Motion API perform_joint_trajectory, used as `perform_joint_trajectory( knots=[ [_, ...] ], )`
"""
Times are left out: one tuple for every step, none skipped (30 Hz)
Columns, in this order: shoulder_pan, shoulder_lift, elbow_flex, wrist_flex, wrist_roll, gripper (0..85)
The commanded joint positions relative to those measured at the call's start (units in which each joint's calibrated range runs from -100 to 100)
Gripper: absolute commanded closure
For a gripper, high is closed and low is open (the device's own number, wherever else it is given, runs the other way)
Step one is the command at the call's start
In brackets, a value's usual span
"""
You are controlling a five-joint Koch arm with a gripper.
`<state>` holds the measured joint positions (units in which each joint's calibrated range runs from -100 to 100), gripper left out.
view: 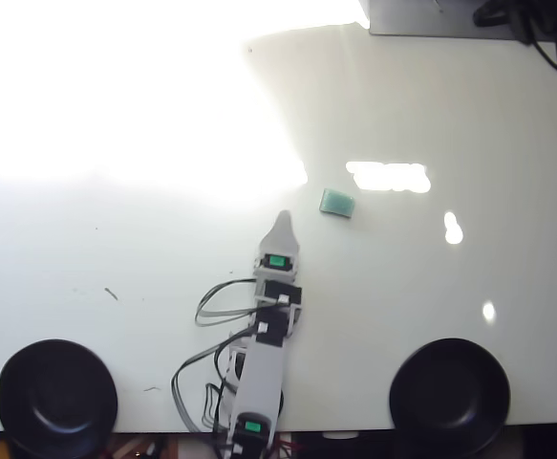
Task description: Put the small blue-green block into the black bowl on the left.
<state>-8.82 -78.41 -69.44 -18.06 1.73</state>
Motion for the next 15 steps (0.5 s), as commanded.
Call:
perform_joint_trajectory(
  knots=[
    [-0.78, 3.15, 6.41, -2.66, 0.05, 39.0],
    [-1.17, 4.55, 7.98, -3.87, 0.05, 39.0],
    [-1.56, 5.94, 9.18, -4.84, 0.00, 38.8],
    [-1.86, 7.76, 10.29, -5.09, 0.00, 38.8],
    [-2.30, 9.47, 11.49, -5.33, -0.05, 39.0],
    [-2.83, 11.72, 13.06, -5.74, -0.10, 39.0],
    [-3.42, 13.97, 14.54, -5.98, -0.15, 39.0],
    [-4.00, 16.01, 15.92, -5.98, -0.20, 38.8],
    [-4.44, 17.94, 17.22, -5.98, -0.34, 38.8],
    [-4.98, 19.65, 18.51, -6.06, -0.44, 38.8],
    [-5.32, 21.47, 19.62, -6.06, -0.49, 38.8],
    [-5.71, 22.65, 20.55, -6.06, -0.59, 38.8],
    [-5.96, 23.83, 21.19, -6.14, -0.78, 38.8],
    [-6.15, 24.69, 21.56, -6.22, -1.07, 38.8],
    [-6.40, 25.76, 22.12, -6.22, -1.07, 39.0]
  ],
)
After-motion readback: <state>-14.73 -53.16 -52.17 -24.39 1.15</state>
